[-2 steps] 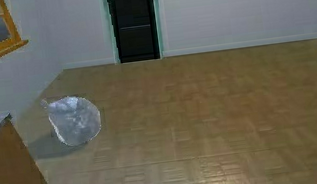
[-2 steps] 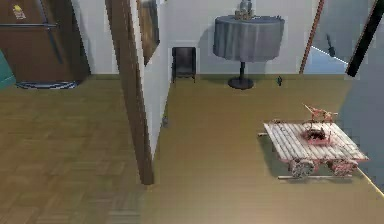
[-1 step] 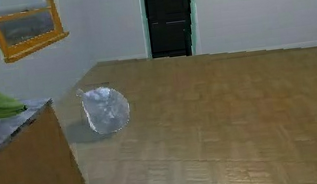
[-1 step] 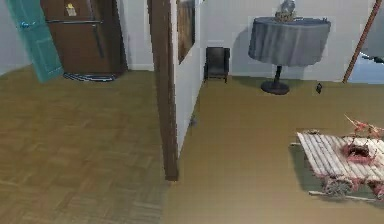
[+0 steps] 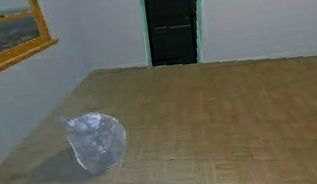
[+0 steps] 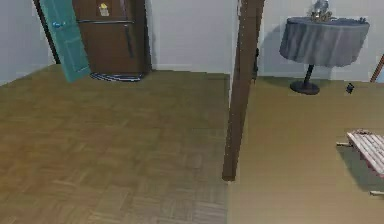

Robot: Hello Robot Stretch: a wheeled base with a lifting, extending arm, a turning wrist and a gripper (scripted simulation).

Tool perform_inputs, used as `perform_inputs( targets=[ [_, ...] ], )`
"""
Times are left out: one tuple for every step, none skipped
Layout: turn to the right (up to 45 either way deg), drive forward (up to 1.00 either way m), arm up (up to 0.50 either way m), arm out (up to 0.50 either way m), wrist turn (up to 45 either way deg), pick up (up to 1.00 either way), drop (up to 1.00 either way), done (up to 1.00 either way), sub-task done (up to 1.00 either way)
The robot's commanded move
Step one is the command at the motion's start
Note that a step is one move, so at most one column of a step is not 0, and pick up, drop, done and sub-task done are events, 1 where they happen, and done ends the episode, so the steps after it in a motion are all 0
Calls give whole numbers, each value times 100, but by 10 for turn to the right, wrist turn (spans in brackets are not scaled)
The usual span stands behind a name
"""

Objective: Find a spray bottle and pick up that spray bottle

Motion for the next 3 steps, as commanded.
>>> perform_inputs(
  targets=[
    [-450,0,0,0,0,0,0,0,0],
    [-450,0,0,0,0,0,0,0,0],
    [-450,0,0,0,0,0,0,0,0]
  ],
)
